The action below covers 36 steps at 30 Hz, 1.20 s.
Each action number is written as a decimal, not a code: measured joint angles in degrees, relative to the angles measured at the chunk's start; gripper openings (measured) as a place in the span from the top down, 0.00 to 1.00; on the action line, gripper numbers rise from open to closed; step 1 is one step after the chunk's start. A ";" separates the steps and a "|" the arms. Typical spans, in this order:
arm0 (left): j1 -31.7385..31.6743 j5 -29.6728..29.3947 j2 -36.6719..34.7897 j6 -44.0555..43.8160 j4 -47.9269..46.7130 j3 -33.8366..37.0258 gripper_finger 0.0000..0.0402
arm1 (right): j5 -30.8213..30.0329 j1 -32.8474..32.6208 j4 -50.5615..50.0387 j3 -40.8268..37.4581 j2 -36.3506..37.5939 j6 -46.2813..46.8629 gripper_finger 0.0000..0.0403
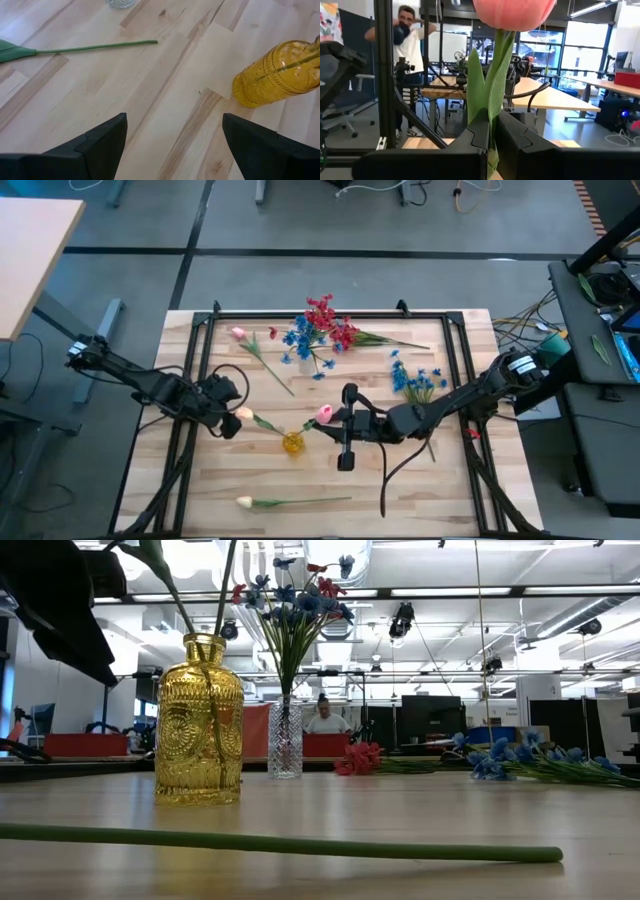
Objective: Sort flowers into vase by color
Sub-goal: Put the bottom pink tulip into the yellow vase
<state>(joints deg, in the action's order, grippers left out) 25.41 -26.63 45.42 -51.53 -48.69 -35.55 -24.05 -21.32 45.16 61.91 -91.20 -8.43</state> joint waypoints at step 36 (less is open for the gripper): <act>0.02 -0.02 1.37 0.00 0.26 0.00 0.23 | -1.23 -0.02 -8.35 0.22 0.24 5.65 0.50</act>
<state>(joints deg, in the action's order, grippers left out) 25.43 -26.65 46.78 -51.53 -48.42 -35.55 -25.28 -21.34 36.81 62.13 -90.96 -2.78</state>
